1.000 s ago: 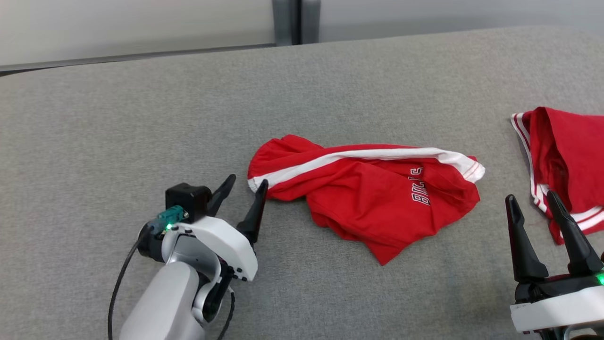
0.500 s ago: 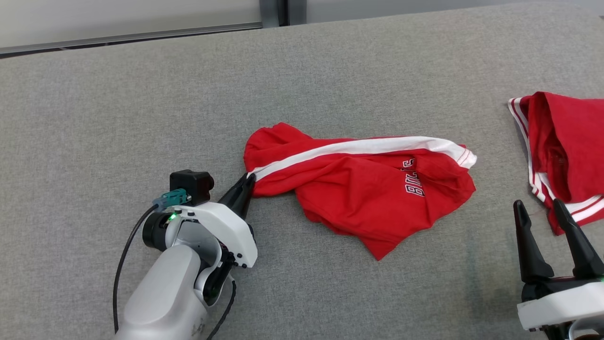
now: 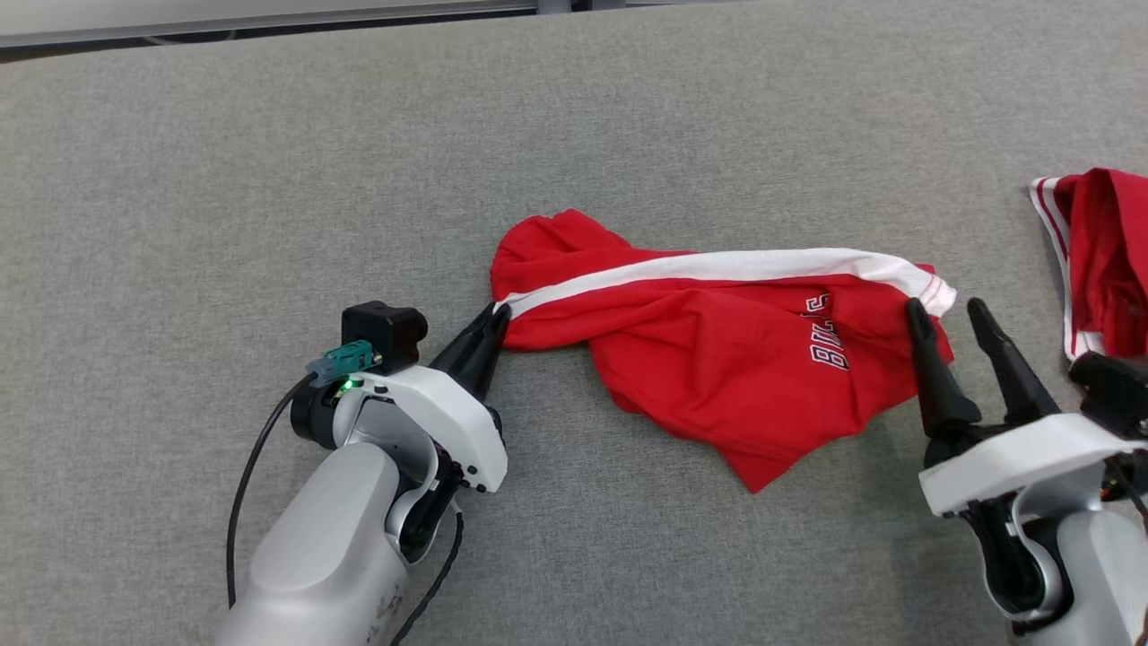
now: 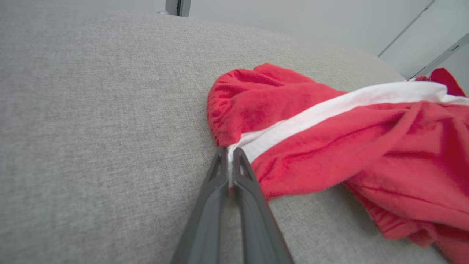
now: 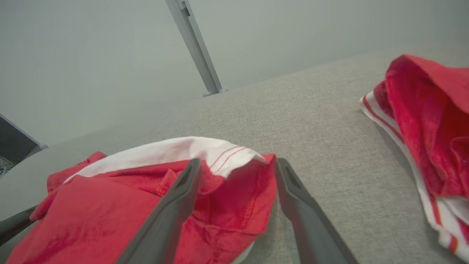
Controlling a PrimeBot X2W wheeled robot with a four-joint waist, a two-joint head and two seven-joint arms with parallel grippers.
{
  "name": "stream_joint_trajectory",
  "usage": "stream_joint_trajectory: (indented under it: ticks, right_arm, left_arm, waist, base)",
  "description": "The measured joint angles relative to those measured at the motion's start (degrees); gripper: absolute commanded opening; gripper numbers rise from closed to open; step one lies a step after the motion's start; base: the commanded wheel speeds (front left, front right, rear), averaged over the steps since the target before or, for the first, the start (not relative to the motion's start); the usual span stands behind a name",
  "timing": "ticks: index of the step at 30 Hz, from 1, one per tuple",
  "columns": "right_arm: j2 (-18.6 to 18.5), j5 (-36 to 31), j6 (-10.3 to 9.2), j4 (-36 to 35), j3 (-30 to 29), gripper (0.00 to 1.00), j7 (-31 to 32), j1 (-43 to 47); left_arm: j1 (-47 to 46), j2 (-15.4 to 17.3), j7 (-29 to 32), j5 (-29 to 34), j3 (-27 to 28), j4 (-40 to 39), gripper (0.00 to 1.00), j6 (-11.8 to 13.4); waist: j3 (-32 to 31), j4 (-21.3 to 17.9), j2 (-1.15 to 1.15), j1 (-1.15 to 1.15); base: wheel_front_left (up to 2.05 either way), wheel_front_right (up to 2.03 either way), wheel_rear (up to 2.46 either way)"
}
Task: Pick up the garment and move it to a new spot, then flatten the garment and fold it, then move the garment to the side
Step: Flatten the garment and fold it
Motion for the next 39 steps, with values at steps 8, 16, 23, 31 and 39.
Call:
stream_joint_trajectory:
  ticks: [8, 16, 23, 31, 39]
  right_arm:
    - [-1.76, 4.11, 0.00, 4.09, 3.97, 0.00, 0.48, -3.90]
    - [-6.20, -0.27, 0.00, -0.02, 4.83, 0.00, -3.28, -4.14]
    - [-9.76, -4.63, 0.01, -8.95, 4.53, 0.00, -3.49, -4.05]
    - [-11.63, -8.80, 0.01, -21.98, 0.59, 0.00, -0.88, -4.25]
    - [-10.27, -10.16, 0.01, -32.63, -3.64, 0.00, 4.68, -2.38]
  left_arm:
    - [-0.97, 0.01, -2.08, -1.40, -2.32, 0.75, 0.00, 0.24]
    - [-1.76, 1.07, -8.54, -0.03, -1.78, -2.14, 0.00, 2.03]
    - [-0.94, 4.48, -10.42, 2.82, 0.13, -14.74, 0.00, 4.39]
    - [0.19, 10.46, -7.94, 7.15, 1.63, -36.72, 0.00, 9.17]
    - [2.97, 14.63, 2.34, 9.83, 2.16, -57.88, 0.00, 14.70]
  waist:
    - [0.59, 0.78, 0.00, 0.00]
    - [-0.35, 0.71, 0.00, 0.00]
    - [-3.47, 0.98, 0.00, 0.00]
    - [-8.88, 1.97, 0.00, 0.00]
    - [-14.03, 3.05, 0.00, 0.00]
  base:
    - [0.00, 0.00, 0.00]
    - [0.00, 0.00, 0.00]
    - [0.00, 0.00, 0.00]
    - [0.00, 0.00, 0.00]
    - [0.00, 0.00, 0.00]
